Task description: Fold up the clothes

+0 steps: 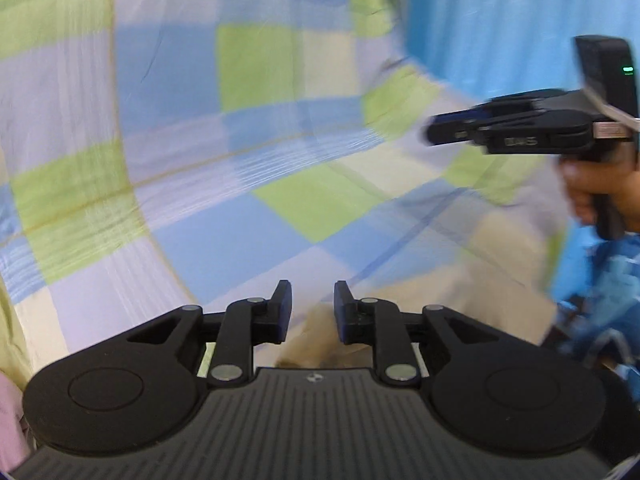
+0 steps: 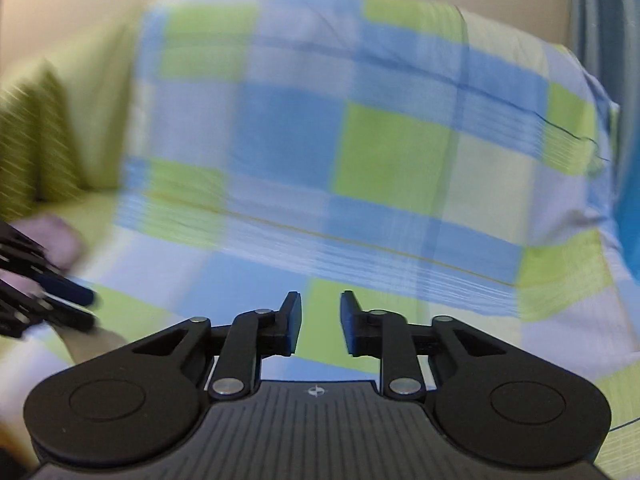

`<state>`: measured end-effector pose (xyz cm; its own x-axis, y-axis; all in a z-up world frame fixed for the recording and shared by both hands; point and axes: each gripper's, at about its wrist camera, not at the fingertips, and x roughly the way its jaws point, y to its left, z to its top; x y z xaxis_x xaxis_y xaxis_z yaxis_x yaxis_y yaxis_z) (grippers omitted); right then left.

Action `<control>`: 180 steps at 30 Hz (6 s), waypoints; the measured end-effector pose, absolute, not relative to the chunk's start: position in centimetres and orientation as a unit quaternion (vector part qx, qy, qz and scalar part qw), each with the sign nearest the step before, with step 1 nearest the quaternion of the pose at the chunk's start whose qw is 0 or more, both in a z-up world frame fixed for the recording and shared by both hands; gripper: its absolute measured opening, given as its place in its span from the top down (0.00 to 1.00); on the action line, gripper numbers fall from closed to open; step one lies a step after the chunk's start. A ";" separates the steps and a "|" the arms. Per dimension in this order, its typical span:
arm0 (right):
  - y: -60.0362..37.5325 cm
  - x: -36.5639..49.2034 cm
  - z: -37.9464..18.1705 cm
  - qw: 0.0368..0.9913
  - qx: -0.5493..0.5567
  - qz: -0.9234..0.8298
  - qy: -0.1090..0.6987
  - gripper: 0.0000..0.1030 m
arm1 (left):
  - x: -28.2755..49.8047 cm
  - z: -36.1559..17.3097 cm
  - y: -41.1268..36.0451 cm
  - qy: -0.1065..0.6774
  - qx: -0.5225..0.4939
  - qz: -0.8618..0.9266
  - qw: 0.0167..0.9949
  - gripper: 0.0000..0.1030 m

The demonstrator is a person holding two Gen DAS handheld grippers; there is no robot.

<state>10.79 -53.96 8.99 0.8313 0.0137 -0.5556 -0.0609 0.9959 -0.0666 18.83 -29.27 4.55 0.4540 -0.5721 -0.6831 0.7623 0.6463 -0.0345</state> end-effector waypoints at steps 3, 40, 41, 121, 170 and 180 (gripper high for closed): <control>-54.7 9.2 6.8 0.956 -0.023 0.050 0.288 0.76 | 19.3 2.2 -29.2 0.324 0.173 -0.402 0.839 0.78; -37.8 -13.4 -4.4 0.899 -0.289 0.060 0.322 1.00 | 4.9 -4.3 -24.7 -0.026 0.569 -0.581 0.582 0.36; -38.2 -13.6 -3.7 0.904 -0.283 0.050 0.317 1.00 | 4.8 -4.3 -24.9 -0.035 0.576 -0.583 0.572 0.36; -51.8 -5.3 9.1 0.942 -0.224 -0.083 0.235 1.00 | 23.0 10.0 -34.1 0.121 0.134 -0.566 0.804 0.99; -52.1 -12.6 -14.4 0.856 0.364 -0.025 0.366 0.47 | 20.8 -5.1 -18.0 0.413 0.133 -0.517 0.738 0.59; -54.7 -12.8 -16.5 0.837 0.464 0.011 0.291 0.98 | 21.9 -5.5 -18.2 0.439 0.089 -0.516 0.730 1.00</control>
<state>-12.84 -54.67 -16.55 0.8305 0.2891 -0.4761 0.2509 0.5690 0.7831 21.92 -18.25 -5.53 0.0826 -0.6747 -0.7335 0.8314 0.4525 -0.3226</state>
